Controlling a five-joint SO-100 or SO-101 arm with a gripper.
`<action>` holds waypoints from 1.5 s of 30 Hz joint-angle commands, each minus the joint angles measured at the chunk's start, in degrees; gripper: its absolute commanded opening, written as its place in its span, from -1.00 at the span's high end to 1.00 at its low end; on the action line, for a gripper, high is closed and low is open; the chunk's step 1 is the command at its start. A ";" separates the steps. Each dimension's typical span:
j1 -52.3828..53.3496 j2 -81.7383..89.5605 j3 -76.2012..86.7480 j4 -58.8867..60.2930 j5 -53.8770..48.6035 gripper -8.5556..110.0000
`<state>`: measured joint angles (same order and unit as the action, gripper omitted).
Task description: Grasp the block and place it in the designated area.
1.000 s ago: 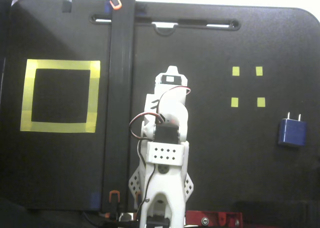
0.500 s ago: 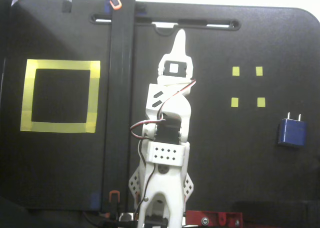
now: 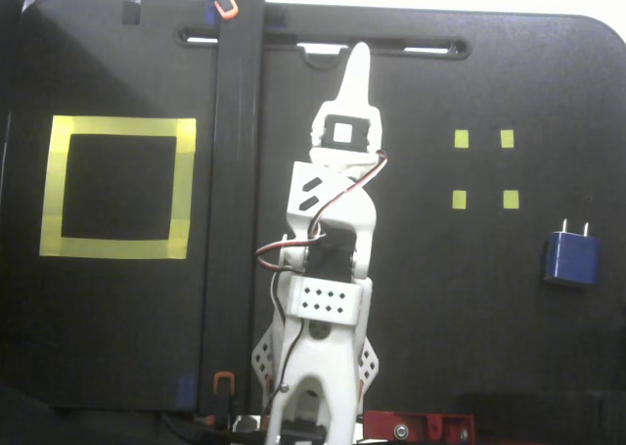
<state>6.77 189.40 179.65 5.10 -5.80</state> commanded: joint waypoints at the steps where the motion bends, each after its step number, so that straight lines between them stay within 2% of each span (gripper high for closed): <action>1: 3.87 0.09 0.35 0.88 -0.35 0.86; 17: 39.55 4.66 0.35 7.29 -0.35 0.86; 24: 52.03 3.69 0.35 7.21 -0.35 0.86; 32: 54.93 2.90 0.35 6.24 -0.35 0.86; 37: 53.17 -6.24 -0.70 -4.13 0.18 0.86; 45: 51.50 -30.50 -26.63 8.96 0.09 0.86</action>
<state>58.89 165.85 163.92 11.78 -5.80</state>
